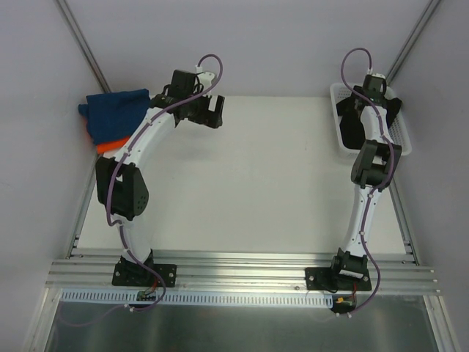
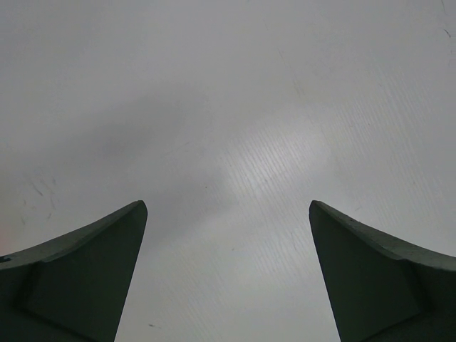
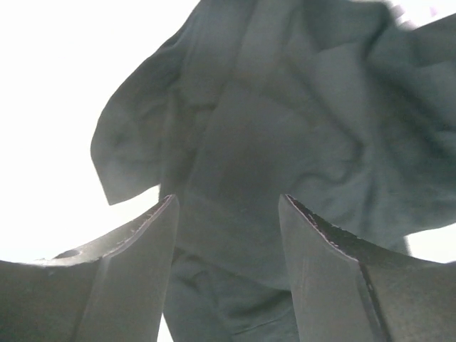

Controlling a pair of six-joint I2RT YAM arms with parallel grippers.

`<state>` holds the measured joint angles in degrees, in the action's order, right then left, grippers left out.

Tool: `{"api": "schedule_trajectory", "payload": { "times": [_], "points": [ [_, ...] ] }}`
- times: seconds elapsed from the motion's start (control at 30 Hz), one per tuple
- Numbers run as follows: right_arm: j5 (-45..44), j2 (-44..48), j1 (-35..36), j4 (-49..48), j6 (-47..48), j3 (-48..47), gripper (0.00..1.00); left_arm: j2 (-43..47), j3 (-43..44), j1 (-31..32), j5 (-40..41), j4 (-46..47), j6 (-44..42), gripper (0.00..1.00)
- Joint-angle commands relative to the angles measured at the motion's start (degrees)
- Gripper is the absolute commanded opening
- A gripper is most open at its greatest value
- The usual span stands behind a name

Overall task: Fold and stack the t-shirts
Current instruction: Grab the tshirt from the pile

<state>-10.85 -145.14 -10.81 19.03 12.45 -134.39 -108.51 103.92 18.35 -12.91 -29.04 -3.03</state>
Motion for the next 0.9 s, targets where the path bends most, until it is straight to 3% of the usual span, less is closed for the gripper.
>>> {"api": "schedule_trajectory", "payload": {
  "times": [0.0, 0.33, 0.4, 0.53, 0.63, 0.7, 0.8, 0.83, 0.87],
  "points": [
    [4.6, 1.6, 0.7, 1.6, -3.9, -0.6, 0.61, 1.1, 1.6, 1.1, -0.5, -0.1, 1.4, 0.99],
    [6.4, -1.3, 1.3, 1.9, -4.3, -2.5, 0.40, 3.4, 0.1, 3.5, 1.8, -0.4, 0.7, 0.99],
    [6.5, -1.5, 1.3, 2.0, -4.4, -2.9, 0.41, 3.4, 0.4, 3.9, 1.9, -0.4, 0.6, 0.99],
    [1.1, -1.2, 1.5, 3.2, -4.0, -2.6, 0.60, 3.6, 1.7, 4.2, 2.2, -0.4, 0.7, 0.99],
    [-2.1, -0.9, 1.3, 4.0, -2.4, -2.6, 0.59, 3.6, 2.0, 4.2, 2.1, -0.4, 1.0, 0.99],
    [-4.9, -1.3, 1.6, 4.2, -1.3, -3.2, 0.56, 3.6, 2.0, 4.3, 2.1, -0.4, 1.3, 0.99],
    [-4.2, -1.3, 1.6, 4.1, -0.6, -3.2, 0.41, 3.7, 2.0, 4.3, 1.7, -0.4, 1.6, 0.99],
    [-4.2, -1.3, 1.7, 4.0, -0.5, -3.2, 0.25, 3.7, 2.0, 4.3, 1.6, -0.4, 1.8, 0.99],
    [-4.3, -1.3, 1.7, 3.9, -0.2, -3.1, 0.19, 3.9, 2.0, 4.3, 1.6, -0.4, 1.9, 0.99]
  ]
}}
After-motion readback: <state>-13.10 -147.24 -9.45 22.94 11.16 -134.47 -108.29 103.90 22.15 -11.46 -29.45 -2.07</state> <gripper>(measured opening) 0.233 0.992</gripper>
